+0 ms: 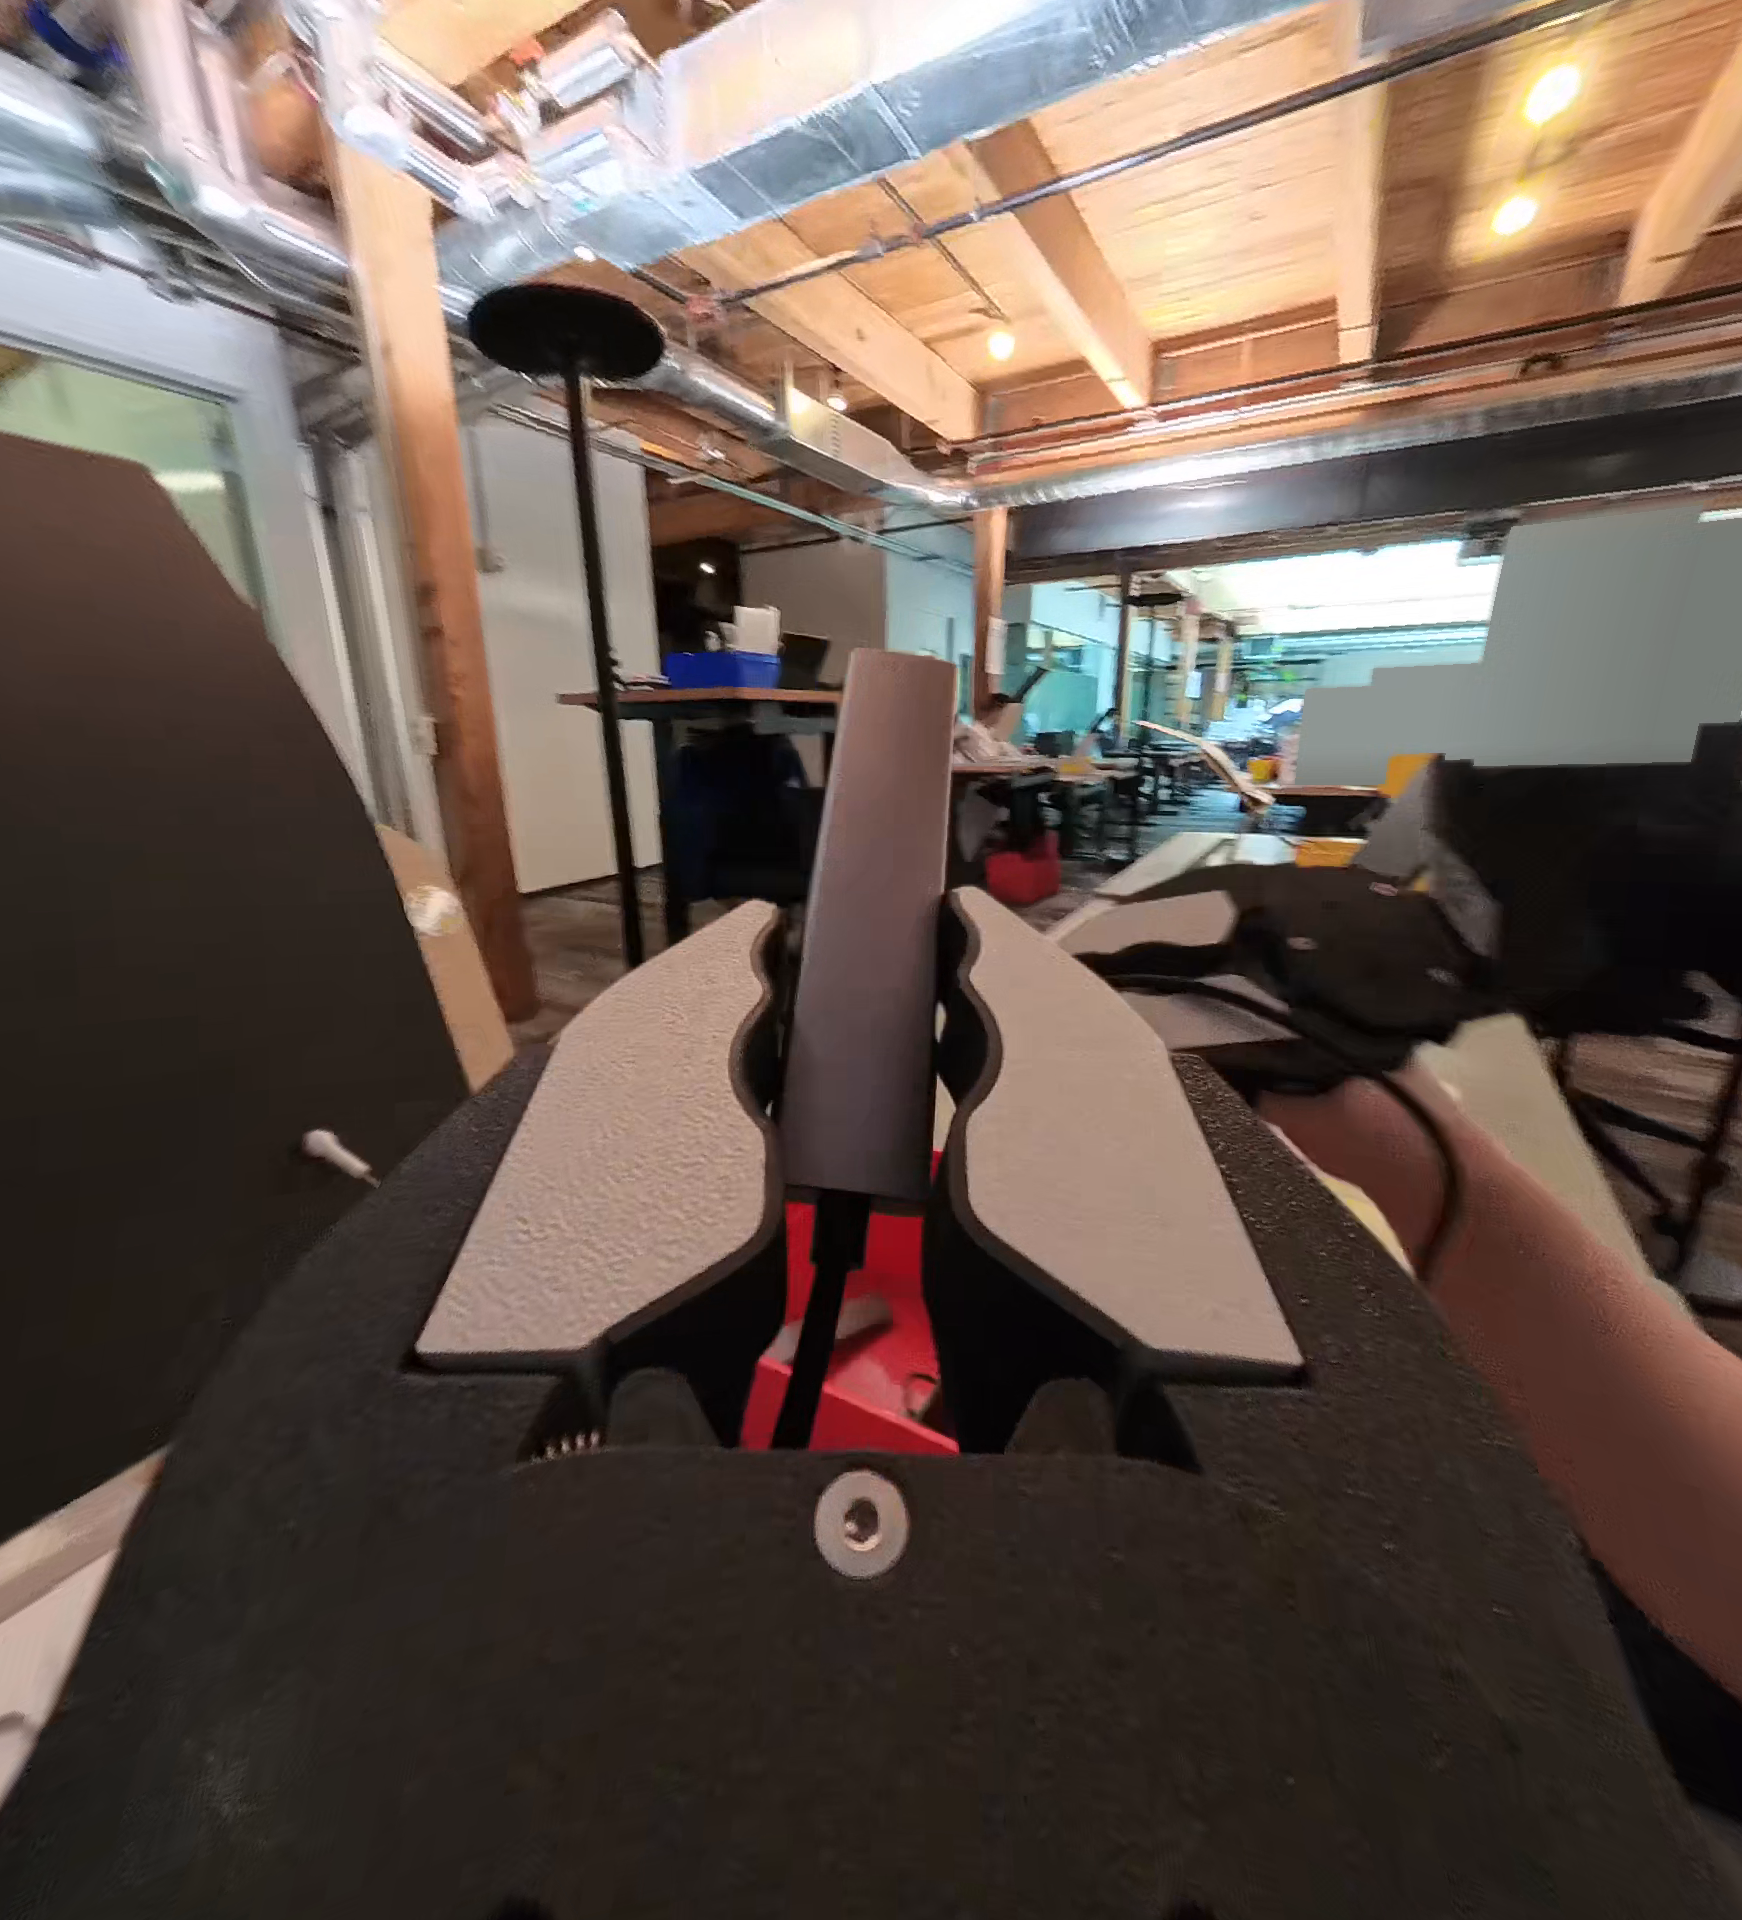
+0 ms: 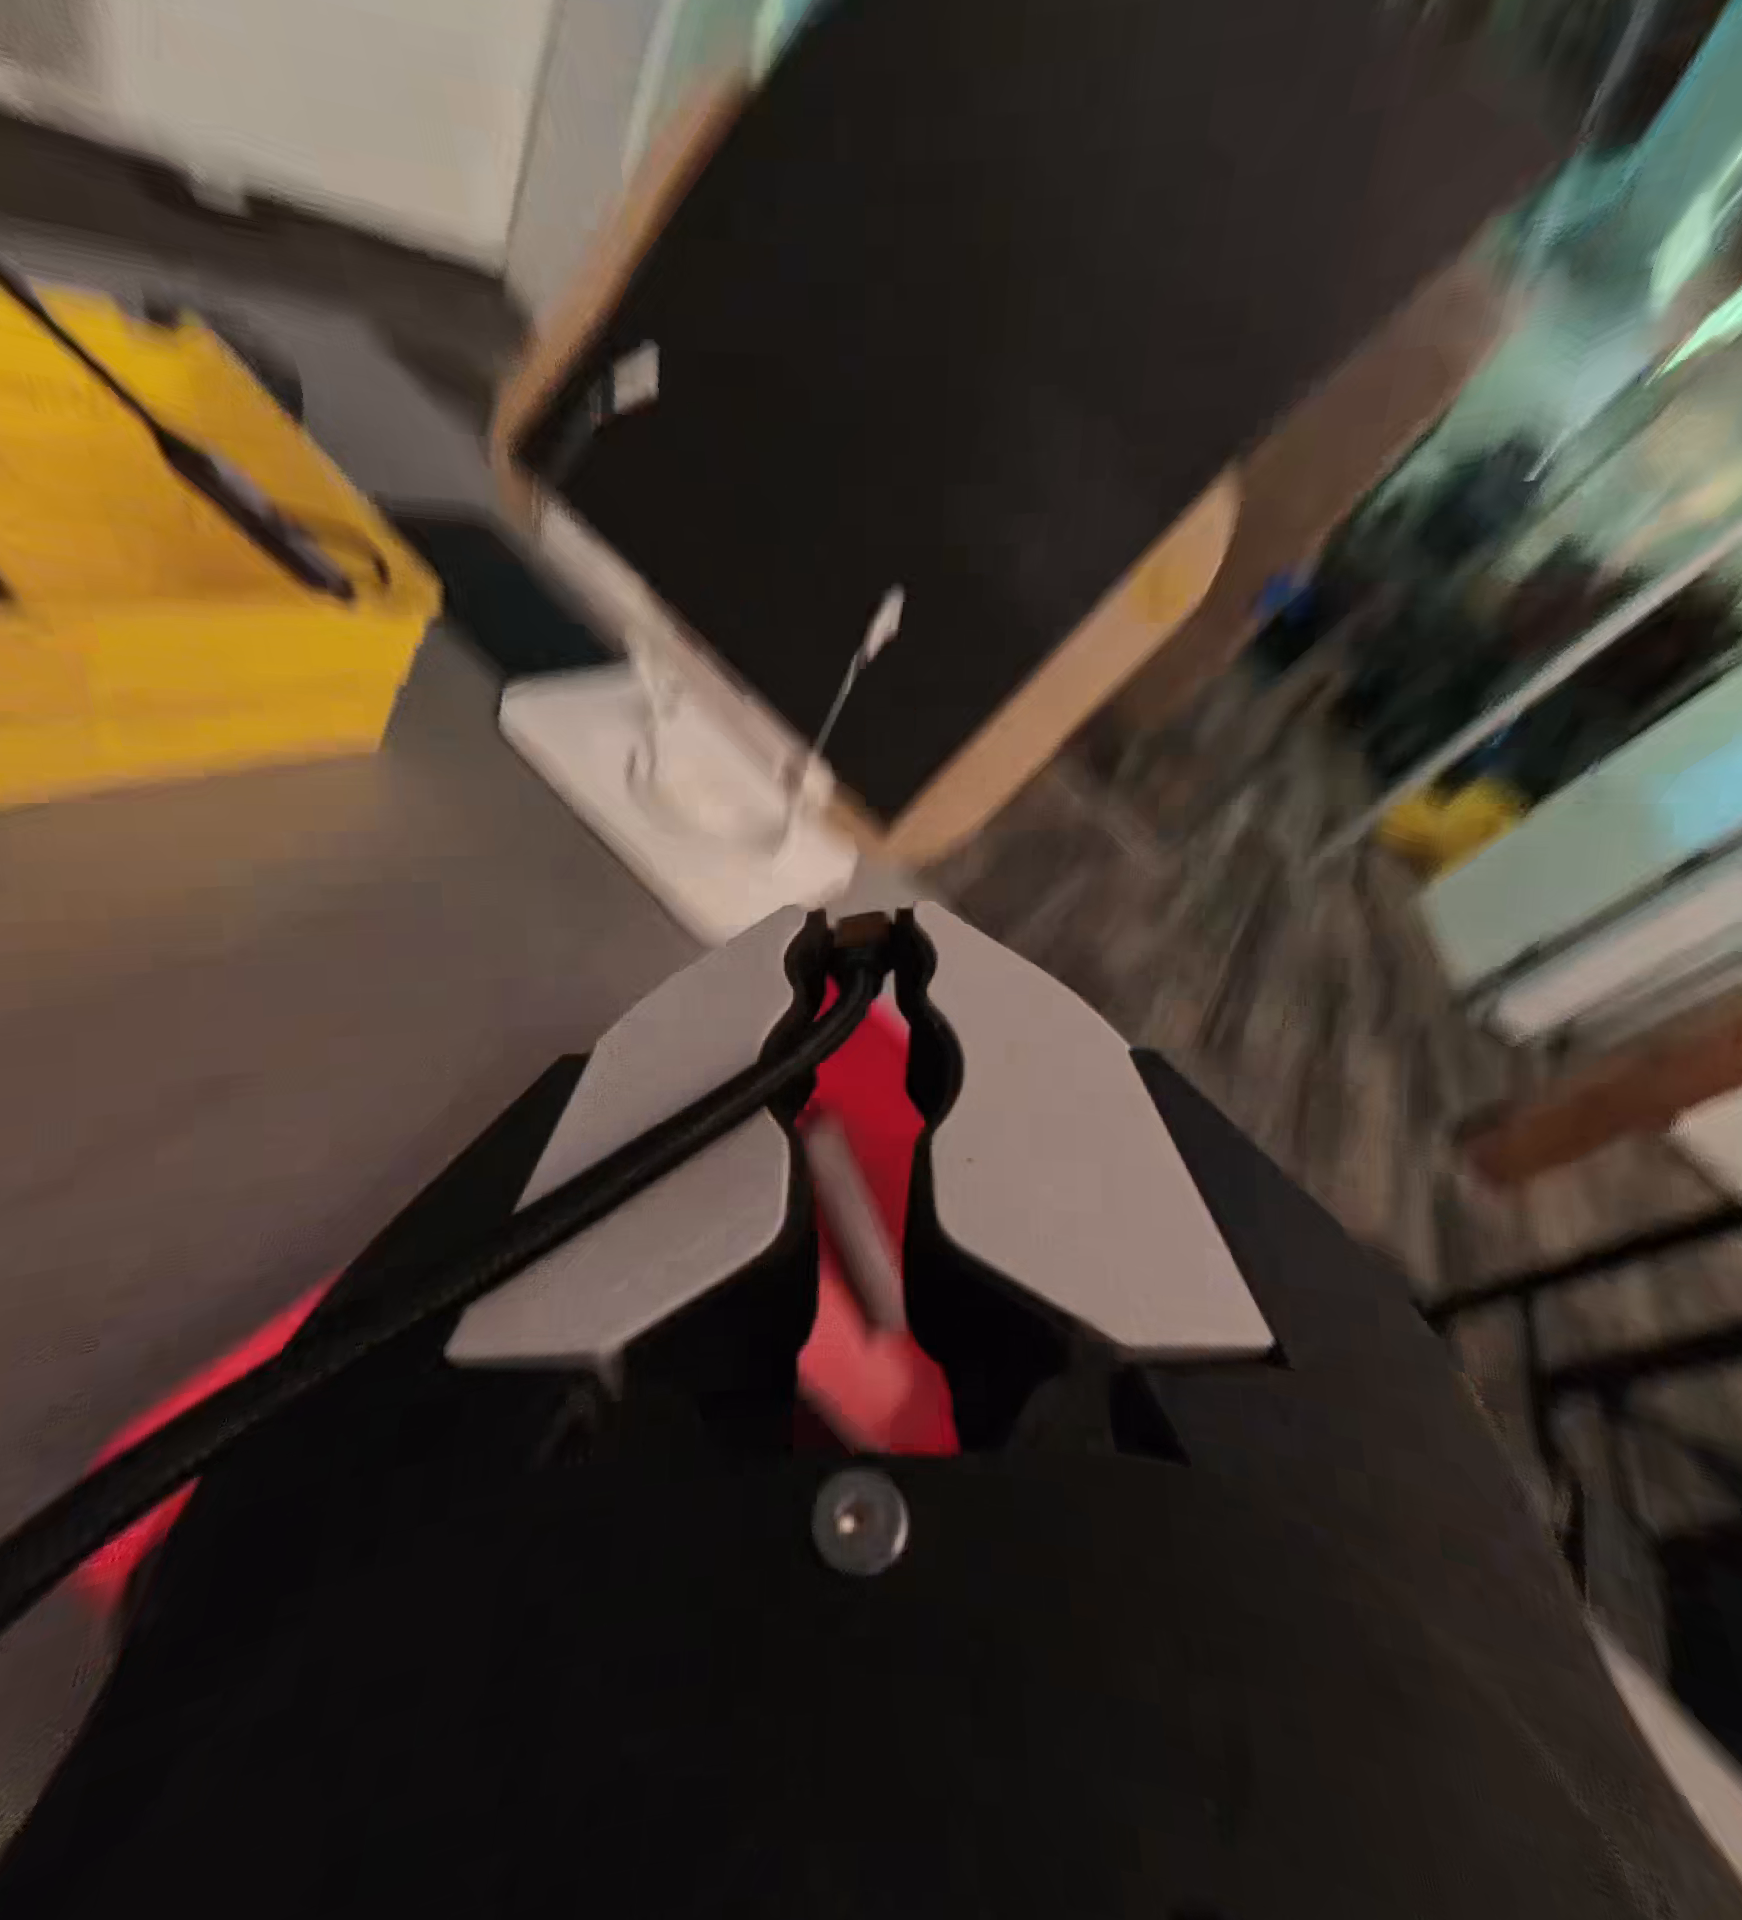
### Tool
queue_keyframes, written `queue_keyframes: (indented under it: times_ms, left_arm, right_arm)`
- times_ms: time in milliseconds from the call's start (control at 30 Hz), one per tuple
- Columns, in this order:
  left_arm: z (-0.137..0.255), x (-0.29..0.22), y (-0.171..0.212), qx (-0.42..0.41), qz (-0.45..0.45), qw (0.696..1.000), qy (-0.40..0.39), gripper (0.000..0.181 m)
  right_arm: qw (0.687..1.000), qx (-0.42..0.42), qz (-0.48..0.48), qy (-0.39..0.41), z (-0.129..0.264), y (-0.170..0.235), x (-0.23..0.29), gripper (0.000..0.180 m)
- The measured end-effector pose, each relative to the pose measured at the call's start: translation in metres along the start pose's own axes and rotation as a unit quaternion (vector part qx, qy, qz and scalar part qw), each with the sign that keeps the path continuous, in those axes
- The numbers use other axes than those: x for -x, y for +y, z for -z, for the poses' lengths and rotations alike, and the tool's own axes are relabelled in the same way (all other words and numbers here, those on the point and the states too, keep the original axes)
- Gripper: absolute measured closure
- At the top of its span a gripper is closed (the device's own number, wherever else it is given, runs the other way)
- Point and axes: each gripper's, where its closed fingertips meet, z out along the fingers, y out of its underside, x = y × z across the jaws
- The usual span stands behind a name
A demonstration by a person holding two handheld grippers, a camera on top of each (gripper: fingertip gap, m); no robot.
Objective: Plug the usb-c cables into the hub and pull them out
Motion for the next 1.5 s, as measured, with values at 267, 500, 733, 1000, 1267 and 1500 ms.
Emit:
queue_keyframes:
  times_ms: [267,500,733,1000,1267,1500]
  left_arm:
    - [-0.013,-0.013,0.026,0.093,-0.010,0.995,0.027,0.155]
    - [-0.013,-0.006,0.035,0.119,-0.005,0.993,0.010,0.155]
    - [0.000,-0.004,0.019,0.088,0.009,0.996,0.016,0.155]
    - [0.003,-0.002,0.019,0.088,0.021,0.996,0.022,0.155]
    - [0.000,-0.004,0.027,0.107,0.026,0.993,0.030,0.155]
    - [0.001,-0.003,0.027,0.108,0.029,0.993,0.032,0.155]
  right_arm:
    - [0.875,0.480,0.065,0.015,0.027,0.128,-0.054,0.166]
    - [0.785,0.609,0.091,0.068,0.027,0.150,-0.075,0.166]
    - [0.750,0.648,0.097,0.094,0.033,0.166,-0.071,0.166]
    - [0.726,0.683,0.043,-0.066,0.043,0.198,0.003,0.172]
    - [0.692,0.662,-0.159,-0.239,0.041,0.213,0.057,0.156]
    - [0.717,0.603,-0.225,-0.269,0.050,0.199,0.032,0.147]
